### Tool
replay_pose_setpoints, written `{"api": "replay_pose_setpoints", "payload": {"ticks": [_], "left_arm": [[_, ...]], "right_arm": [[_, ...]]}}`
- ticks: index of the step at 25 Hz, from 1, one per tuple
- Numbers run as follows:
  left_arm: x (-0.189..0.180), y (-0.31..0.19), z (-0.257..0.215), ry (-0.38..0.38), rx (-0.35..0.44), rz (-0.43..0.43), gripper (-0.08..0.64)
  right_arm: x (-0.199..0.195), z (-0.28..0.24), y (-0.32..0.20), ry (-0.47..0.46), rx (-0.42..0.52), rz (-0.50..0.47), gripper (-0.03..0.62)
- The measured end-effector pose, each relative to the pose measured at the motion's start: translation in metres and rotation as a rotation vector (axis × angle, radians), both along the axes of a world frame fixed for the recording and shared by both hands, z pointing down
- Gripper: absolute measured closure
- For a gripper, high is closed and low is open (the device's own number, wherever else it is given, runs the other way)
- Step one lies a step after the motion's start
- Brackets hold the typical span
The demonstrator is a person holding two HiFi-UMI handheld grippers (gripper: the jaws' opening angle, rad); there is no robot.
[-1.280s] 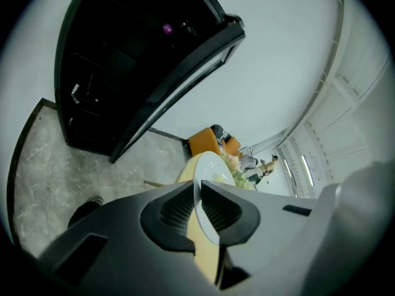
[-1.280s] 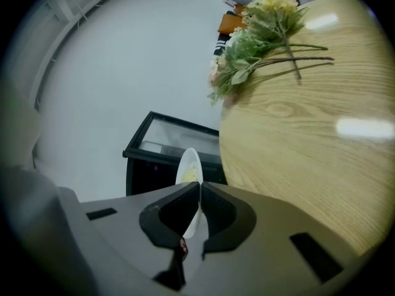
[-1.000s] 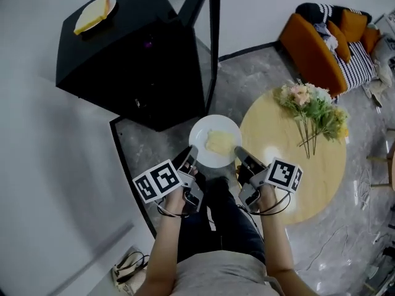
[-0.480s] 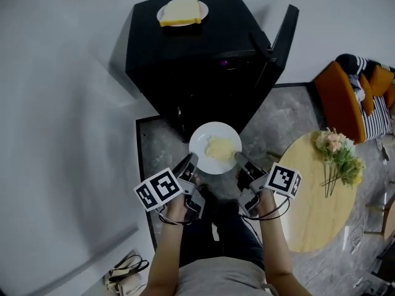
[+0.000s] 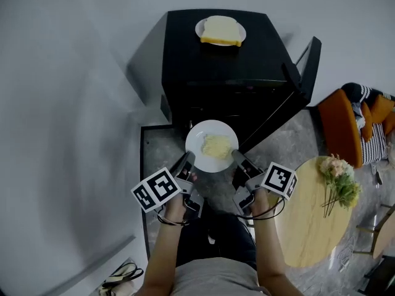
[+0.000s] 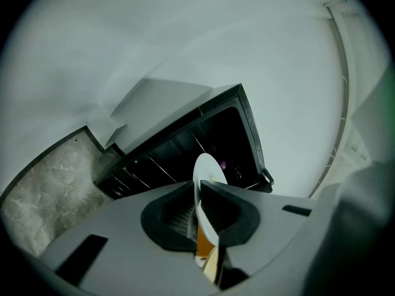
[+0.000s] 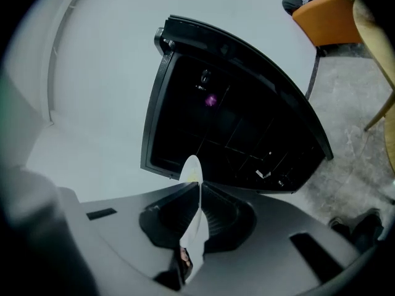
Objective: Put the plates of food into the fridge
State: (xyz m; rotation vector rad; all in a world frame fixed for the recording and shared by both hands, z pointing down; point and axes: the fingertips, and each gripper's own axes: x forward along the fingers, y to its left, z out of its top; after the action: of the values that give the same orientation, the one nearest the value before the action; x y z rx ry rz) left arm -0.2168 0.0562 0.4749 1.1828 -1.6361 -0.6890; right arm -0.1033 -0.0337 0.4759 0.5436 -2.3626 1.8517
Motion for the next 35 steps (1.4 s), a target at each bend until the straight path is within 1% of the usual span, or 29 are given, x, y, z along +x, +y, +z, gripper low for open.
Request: {"api": "replay_pose_setpoints", "payload": {"ticks": [5, 7, 12, 16, 19, 25, 28, 35], "left_arm": [[-0.020, -0.009, -0.001, -0.004, 0.015, -0.020, 0.525], [-0.026, -0.015, -0.002, -0.005, 0.020, -0.031, 0.526], [-0.029, -0.022, -0.010, -0.013, 0.040, -0.063, 0.528], [-0.039, -0.044, -0.009, -0.018, 0.048, -0.093, 0.528], [-0.043, -0.061, -0.006, -0.033, 0.046, -0.115, 0.527], [-0.051, -0.078, -0.002, -0.040, 0.054, -0.171, 0.528], [-0.057, -0.087, 0.004, -0.041, 0.047, -0.185, 0.527], [-0.068, -0.102, 0.014, -0.008, 0.031, -0.218, 0.526]], "right_arm": [[-0.019, 0.002, -0.010, 0.005, 0.001, 0.022, 0.568], [-0.025, 0.002, -0.017, -0.007, -0.002, 0.036, 0.568], [-0.031, -0.006, -0.028, -0.019, 0.013, 0.061, 0.568], [-0.044, -0.005, -0.054, -0.018, 0.034, 0.064, 0.568], [-0.051, 0.001, -0.075, -0.022, 0.032, 0.072, 0.566], [-0.063, 0.004, -0.097, -0.040, 0.060, 0.100, 0.566], [-0.072, 0.009, -0.110, -0.036, 0.074, 0.102, 0.566], [-0.091, 0.015, -0.132, -0.010, 0.119, 0.074, 0.566]]}}
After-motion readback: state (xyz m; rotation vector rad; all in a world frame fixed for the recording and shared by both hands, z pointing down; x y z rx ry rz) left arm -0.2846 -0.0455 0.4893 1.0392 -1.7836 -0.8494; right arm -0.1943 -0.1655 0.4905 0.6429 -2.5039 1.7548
